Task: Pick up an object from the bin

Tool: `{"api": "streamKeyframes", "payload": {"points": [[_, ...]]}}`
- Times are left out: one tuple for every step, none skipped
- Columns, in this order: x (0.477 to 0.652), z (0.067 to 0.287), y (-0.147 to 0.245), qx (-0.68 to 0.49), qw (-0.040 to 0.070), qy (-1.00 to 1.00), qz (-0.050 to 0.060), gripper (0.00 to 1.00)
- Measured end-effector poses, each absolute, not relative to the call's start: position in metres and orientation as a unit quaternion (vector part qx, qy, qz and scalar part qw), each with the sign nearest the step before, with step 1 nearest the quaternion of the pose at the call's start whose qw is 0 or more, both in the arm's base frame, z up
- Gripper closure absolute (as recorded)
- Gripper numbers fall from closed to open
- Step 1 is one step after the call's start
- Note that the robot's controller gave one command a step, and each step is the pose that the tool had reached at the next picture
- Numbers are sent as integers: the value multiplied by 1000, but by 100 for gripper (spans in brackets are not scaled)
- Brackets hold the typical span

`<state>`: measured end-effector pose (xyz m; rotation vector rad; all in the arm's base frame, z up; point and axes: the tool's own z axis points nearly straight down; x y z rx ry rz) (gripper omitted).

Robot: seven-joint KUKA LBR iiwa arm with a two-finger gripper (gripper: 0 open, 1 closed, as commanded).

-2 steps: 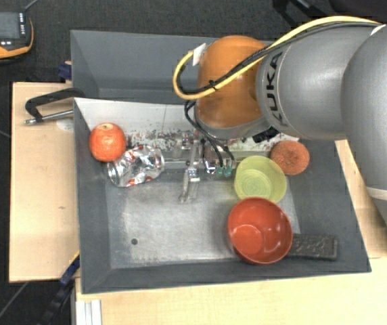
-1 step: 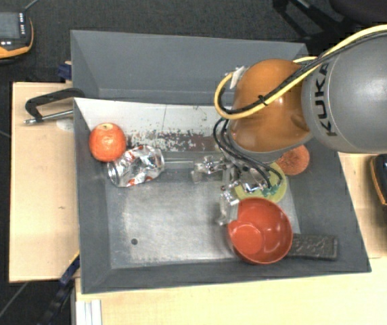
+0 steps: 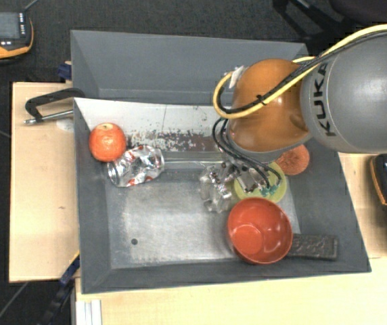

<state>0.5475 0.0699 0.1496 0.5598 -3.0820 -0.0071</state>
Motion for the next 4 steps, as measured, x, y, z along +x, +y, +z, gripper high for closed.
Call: {"api": "streamKeyframes", "payload": {"points": [[548,150,70,179,5,-984,-2,0],[524,217,11,264,-1,-965,-1,0],[536,98,-20,241,2,-971,-2,0],[521,70,-60,228,2,-974,-3,0]]}}
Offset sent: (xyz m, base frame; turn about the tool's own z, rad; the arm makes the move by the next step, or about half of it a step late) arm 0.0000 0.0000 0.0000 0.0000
